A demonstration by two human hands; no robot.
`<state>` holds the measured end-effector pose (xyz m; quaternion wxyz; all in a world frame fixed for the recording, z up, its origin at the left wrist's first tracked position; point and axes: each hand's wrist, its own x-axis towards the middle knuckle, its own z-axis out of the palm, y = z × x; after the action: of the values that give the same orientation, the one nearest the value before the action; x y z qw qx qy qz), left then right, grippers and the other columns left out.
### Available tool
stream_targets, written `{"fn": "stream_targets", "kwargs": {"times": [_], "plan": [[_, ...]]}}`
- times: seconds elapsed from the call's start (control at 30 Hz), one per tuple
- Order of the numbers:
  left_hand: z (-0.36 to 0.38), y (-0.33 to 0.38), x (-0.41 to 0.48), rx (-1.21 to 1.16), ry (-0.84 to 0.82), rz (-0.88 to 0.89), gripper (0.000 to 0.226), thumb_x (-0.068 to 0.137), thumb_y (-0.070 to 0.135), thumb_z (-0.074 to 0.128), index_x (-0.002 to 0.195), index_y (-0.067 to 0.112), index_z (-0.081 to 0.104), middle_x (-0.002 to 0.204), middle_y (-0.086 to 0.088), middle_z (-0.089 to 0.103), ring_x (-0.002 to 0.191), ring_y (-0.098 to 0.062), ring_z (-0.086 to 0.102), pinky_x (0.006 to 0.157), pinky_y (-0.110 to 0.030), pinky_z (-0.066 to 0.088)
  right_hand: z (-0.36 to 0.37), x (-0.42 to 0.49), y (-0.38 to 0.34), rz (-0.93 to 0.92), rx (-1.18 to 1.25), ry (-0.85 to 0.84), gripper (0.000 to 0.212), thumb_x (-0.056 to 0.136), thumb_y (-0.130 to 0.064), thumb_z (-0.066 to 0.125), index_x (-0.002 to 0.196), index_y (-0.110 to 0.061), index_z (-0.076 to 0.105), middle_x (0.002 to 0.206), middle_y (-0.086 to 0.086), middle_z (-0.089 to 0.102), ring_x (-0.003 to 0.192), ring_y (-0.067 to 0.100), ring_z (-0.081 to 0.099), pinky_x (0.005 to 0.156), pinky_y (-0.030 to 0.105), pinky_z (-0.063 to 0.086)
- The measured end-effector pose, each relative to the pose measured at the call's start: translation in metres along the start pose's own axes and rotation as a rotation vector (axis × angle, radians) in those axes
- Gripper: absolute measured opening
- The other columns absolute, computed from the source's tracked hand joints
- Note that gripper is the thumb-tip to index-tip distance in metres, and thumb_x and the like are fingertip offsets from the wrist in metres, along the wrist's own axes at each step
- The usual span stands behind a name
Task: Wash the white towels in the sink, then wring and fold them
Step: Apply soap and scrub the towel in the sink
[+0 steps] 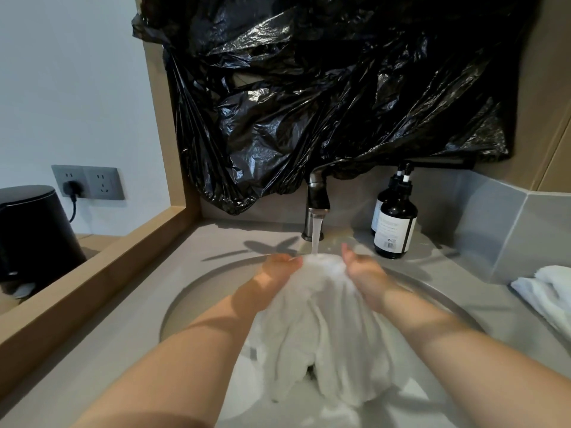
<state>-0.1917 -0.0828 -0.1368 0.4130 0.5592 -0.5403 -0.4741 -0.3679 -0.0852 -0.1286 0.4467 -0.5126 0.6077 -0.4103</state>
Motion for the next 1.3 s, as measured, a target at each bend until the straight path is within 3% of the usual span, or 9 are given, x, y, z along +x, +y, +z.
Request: {"fn": "stream_targets", "kwargs": {"times": [0.1,0.2,0.4,0.57,0.7,0.8,1.0,1.13,1.3], "plan": [[0.023,0.000,-0.003,-0.312,-0.059,0.026,0.035,0.102,0.037,0.044,0.111,0.007,0.062,0.113,-0.011,0.062,0.110,-0.027,0.058,0.098,-0.039,0.046,0.031,-0.012,-0.020,-0.228,0.049,0.183,0.044,0.101,-0.037,0.044,0.065,-0.013,0.051,0.065,0.004,0.054,0.061,0.018,0.048,0.062,0.027,0.037],[0.028,0.000,-0.006,-0.546,0.008,-0.058,0.034,0.090,0.038,0.057,0.095,0.005,0.065,0.088,-0.014,0.065,0.084,-0.029,0.063,0.078,-0.036,0.051,0.043,-0.013,-0.014,-0.269,0.001,0.182,0.045,0.099,-0.035,0.050,0.059,-0.013,0.050,0.060,0.002,0.052,0.057,0.017,0.048,0.060,0.025,0.038],[0.040,0.011,-0.006,-0.511,0.118,-0.201,0.044,0.090,0.048,0.055,0.102,0.008,0.068,0.100,-0.015,0.068,0.092,-0.029,0.063,0.092,-0.040,0.050,0.030,-0.008,-0.002,-0.231,0.021,0.297,0.038,0.099,-0.025,0.050,0.063,-0.011,0.050,0.065,0.008,0.053,0.067,0.023,0.049,0.062,0.030,0.037],[0.044,0.016,-0.016,-0.554,0.105,-0.239,0.037,0.103,0.026,0.041,0.071,0.013,0.054,0.069,-0.005,0.053,0.065,-0.018,0.052,0.054,-0.021,0.045,0.056,-0.029,-0.007,-0.401,-0.083,0.174,0.036,0.098,-0.030,0.051,0.066,-0.015,0.053,0.058,-0.007,0.054,0.052,0.004,0.047,0.051,0.020,0.038],[0.036,0.016,-0.012,-0.627,0.087,-0.258,0.036,0.096,0.022,0.048,0.068,0.007,0.066,0.065,-0.010,0.063,0.067,-0.025,0.059,0.070,-0.031,0.047,0.028,-0.006,-0.002,-0.206,-0.050,0.202,0.041,0.099,-0.033,0.049,0.074,-0.003,0.059,0.067,0.007,0.057,0.066,0.022,0.052,0.063,0.032,0.044],[0.041,0.017,-0.015,-0.572,0.153,-0.253,0.031,0.095,0.025,0.055,0.076,0.008,0.073,0.078,-0.012,0.068,0.082,-0.030,0.064,0.082,-0.035,0.051,0.032,-0.014,-0.002,-0.257,-0.139,0.250,0.034,0.101,-0.032,0.043,0.077,-0.011,0.054,0.078,0.008,0.058,0.078,0.026,0.054,0.068,0.029,0.037],[0.041,0.019,-0.023,-0.593,0.078,-0.258,0.038,0.102,0.021,0.043,0.068,0.009,0.054,0.065,-0.005,0.050,0.072,-0.022,0.052,0.067,-0.027,0.042,0.048,-0.021,-0.007,-0.288,-0.082,0.186,0.033,0.100,-0.032,0.045,0.071,-0.016,0.051,0.071,0.002,0.058,0.071,0.021,0.054,0.069,0.035,0.045],[0.035,0.010,-0.014,-0.481,0.122,-0.254,0.033,0.105,0.032,0.041,0.084,0.013,0.059,0.087,-0.007,0.061,0.091,-0.024,0.055,0.082,-0.025,0.051,0.055,-0.027,-0.014,-0.139,-0.278,0.098,0.030,0.096,-0.006,0.036,0.121,-0.009,0.053,0.116,0.012,0.057,0.111,0.027,0.055,0.086,0.031,0.041],[0.036,0.011,-0.014,-0.401,0.158,-0.257,0.039,0.097,0.042,0.049,0.098,0.006,0.065,0.085,-0.007,0.062,0.091,-0.026,0.060,0.088,-0.035,0.050,0.056,-0.016,-0.019,-0.117,-0.038,0.179,0.030,0.098,-0.031,0.048,0.077,-0.012,0.059,0.074,0.000,0.059,0.072,0.020,0.057,0.071,0.026,0.038]]}}
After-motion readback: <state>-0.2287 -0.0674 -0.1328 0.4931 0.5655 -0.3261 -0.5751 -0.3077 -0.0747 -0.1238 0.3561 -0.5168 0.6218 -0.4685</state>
